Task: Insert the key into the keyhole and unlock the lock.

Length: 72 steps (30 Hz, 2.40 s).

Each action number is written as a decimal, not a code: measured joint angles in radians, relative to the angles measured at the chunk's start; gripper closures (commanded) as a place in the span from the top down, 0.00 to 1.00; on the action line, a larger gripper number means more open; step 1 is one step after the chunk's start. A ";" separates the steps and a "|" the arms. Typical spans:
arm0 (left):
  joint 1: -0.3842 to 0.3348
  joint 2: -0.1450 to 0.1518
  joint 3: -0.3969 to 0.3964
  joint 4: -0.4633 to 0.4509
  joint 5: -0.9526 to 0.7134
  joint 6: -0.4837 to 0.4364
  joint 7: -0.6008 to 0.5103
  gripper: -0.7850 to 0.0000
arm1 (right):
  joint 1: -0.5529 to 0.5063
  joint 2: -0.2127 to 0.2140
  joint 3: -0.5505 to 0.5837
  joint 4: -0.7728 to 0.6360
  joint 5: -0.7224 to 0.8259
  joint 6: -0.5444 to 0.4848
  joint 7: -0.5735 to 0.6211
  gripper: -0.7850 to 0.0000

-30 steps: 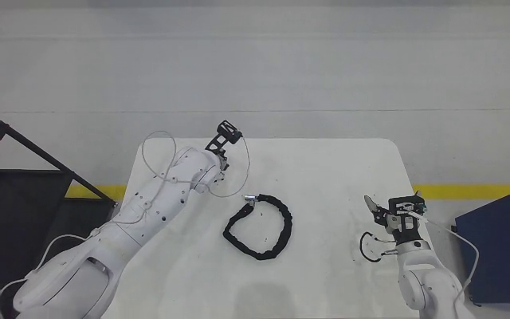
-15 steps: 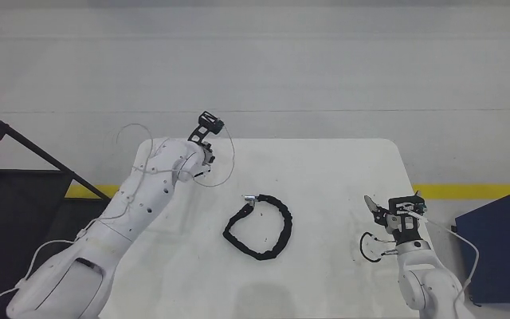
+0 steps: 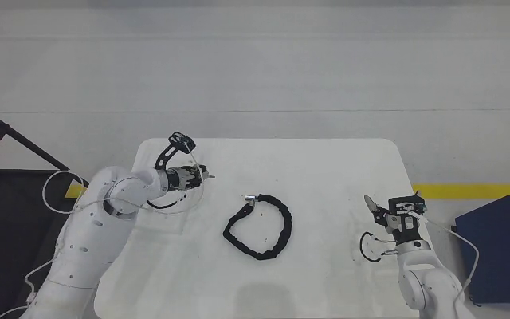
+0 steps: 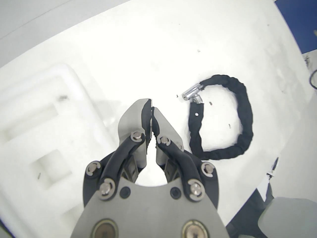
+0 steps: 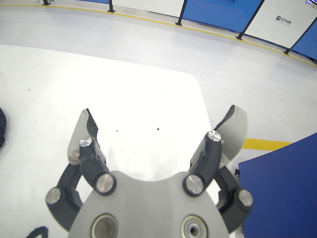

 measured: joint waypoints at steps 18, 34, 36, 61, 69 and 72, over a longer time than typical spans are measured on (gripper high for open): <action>0.214 0.063 -0.082 0.041 -0.549 -0.608 0.127 0.00 | 0.000 0.000 0.000 0.000 0.000 0.000 0.000 1.00; 0.208 0.128 -0.022 0.017 -0.905 -0.608 0.128 0.00 | 0.000 0.000 0.000 0.000 0.000 0.000 0.000 1.00; 0.208 0.128 -0.022 0.017 -0.906 -0.608 0.128 0.00 | 0.000 0.000 0.000 0.000 0.000 0.000 0.000 1.00; 0.145 0.099 0.139 0.138 -1.294 -0.533 0.054 0.00 | 0.076 0.012 0.008 -0.038 -0.170 -0.063 0.057 1.00; 0.145 0.099 0.139 0.138 -1.294 -0.533 0.054 0.00 | 0.286 0.014 -0.166 -0.093 -0.459 -0.245 0.180 1.00; 0.145 0.099 0.139 0.138 -1.294 -0.533 0.054 0.00 | 0.372 0.005 -0.264 -0.068 -0.498 -0.294 0.219 1.00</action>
